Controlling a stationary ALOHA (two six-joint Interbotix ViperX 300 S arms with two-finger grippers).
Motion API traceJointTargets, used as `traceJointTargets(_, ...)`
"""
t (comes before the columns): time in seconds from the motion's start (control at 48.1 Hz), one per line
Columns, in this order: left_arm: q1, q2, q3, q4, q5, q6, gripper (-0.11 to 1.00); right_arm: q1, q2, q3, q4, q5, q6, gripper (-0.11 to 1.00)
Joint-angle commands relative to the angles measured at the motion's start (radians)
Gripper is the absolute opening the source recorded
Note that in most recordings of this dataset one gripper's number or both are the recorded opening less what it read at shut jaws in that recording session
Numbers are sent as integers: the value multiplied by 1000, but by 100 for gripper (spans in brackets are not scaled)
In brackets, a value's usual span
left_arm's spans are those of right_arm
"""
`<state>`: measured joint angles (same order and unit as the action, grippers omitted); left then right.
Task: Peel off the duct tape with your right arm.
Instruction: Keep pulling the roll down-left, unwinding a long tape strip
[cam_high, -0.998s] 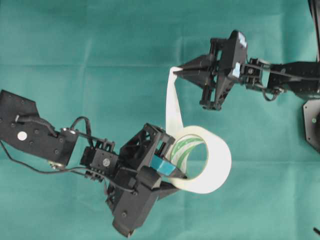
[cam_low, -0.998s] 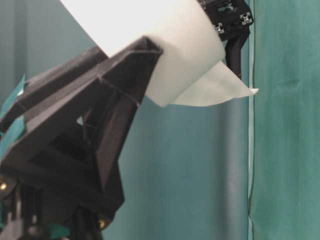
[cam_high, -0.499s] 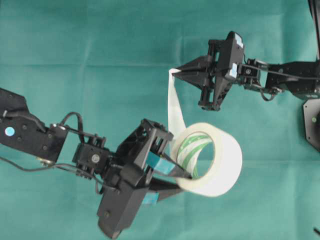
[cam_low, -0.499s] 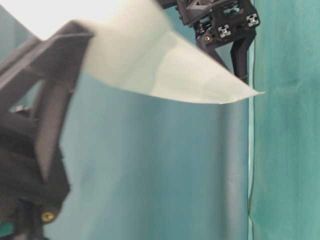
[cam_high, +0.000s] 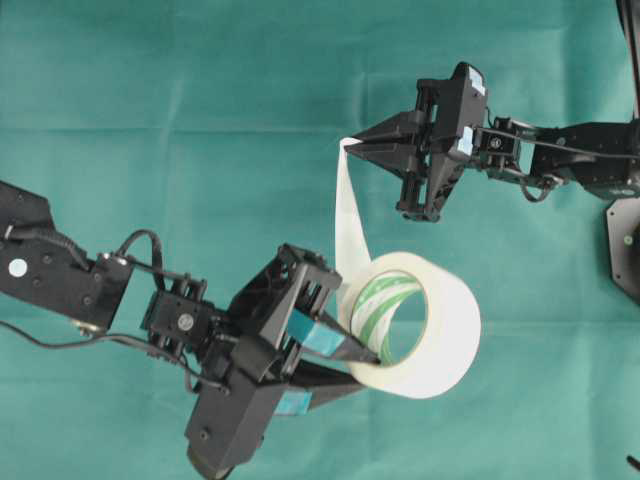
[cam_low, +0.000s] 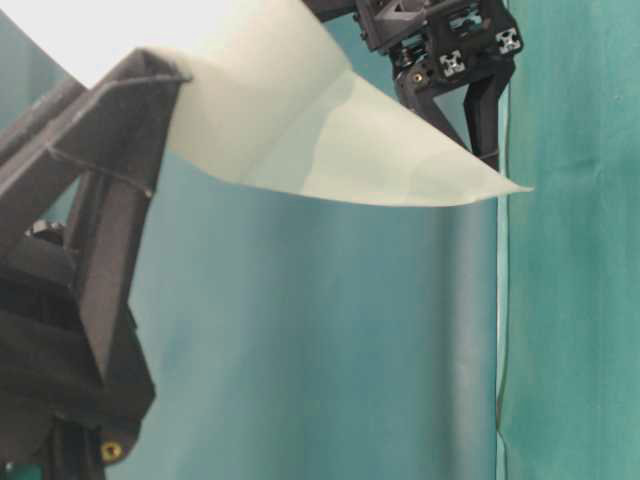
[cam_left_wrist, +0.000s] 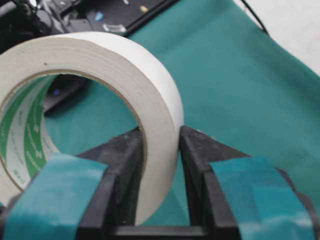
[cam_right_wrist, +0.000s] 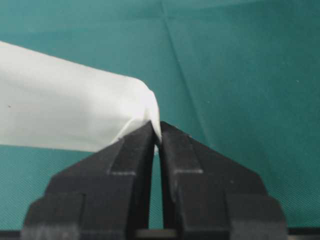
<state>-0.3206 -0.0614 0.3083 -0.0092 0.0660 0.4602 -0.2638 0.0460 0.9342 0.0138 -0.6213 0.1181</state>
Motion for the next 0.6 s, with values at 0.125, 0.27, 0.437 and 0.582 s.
traceJointTargets(0.125,-80,-67,-15,-6,-37,5,20,-66,-9,-6,9,11,5,-9)
traceJointTargets(0.27,-95,-67,0,-6,-31,6,20,-66,-11,-6,9,11,6,-9)
traceJointTargets(0.437,-107,-74,28,-6,-15,2,20,-66,-11,-5,8,12,6,-9)
traceJointTargets(0.582,-109,-81,51,-9,14,-12,20,-66,-9,-2,8,12,6,-9)
